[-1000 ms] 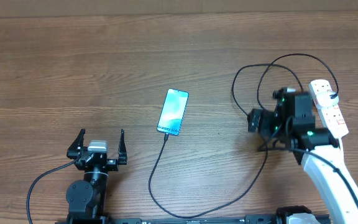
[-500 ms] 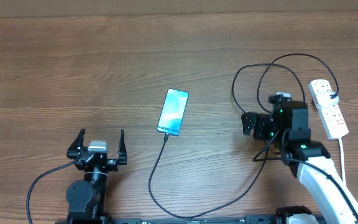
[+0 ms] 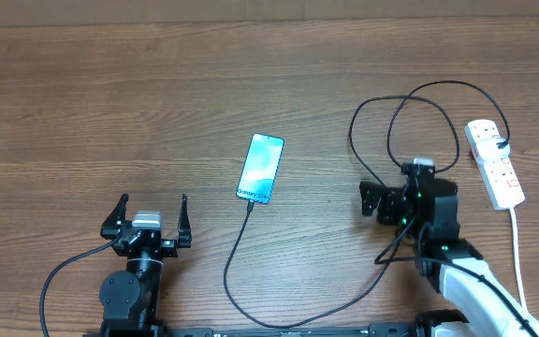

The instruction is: Plug charger to phone and switch on socket

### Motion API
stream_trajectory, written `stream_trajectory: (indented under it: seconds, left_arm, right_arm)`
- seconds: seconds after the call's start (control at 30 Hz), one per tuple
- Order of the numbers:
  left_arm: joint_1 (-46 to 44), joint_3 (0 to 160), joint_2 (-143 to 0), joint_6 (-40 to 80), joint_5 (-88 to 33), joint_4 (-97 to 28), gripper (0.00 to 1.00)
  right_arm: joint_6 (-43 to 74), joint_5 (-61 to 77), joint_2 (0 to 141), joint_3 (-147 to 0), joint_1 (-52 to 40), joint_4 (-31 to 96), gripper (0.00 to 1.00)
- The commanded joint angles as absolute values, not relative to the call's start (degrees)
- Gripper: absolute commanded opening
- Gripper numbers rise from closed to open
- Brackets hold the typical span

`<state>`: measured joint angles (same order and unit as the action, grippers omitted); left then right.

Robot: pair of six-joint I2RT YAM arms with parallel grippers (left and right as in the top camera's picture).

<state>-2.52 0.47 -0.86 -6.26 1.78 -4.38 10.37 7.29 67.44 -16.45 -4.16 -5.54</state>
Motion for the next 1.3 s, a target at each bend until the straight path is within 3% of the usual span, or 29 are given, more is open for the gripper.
stream_trajectory:
  seconds: [0.0,0.5,0.9,1.07,1.27]
  left_arm:
    - [-2.2,0.3,-0.3,-7.3,2.0,-4.3,1.00]
    - [-2.2,0.3,-0.3,-7.3,2.0,-4.3,1.00]
    - [-2.2,0.3,-0.3,-7.3,2.0,-4.3,0.99]
    - [-2.2,0.3,-0.3,-7.3,2.0,-4.3,1.00]
    - [-2.2,0.3,-0.3,-7.3,2.0,-4.3,1.00]
  right_arm:
    - [12.4,7.9,67.2,-12.3,-4.0,-10.5,1.00]
    - [15.4,7.8,55.9,-0.3,-4.0,-17.8,1.00]
    - [14.5,7.6,38.4,-0.4,-4.0,-1.8,1.00]
    - [8.8,10.1,29.8,-0.4,-4.0,4.1,1.00]
    - [8.5,10.9,20.0,-0.4,-4.0,4.1,1.00]
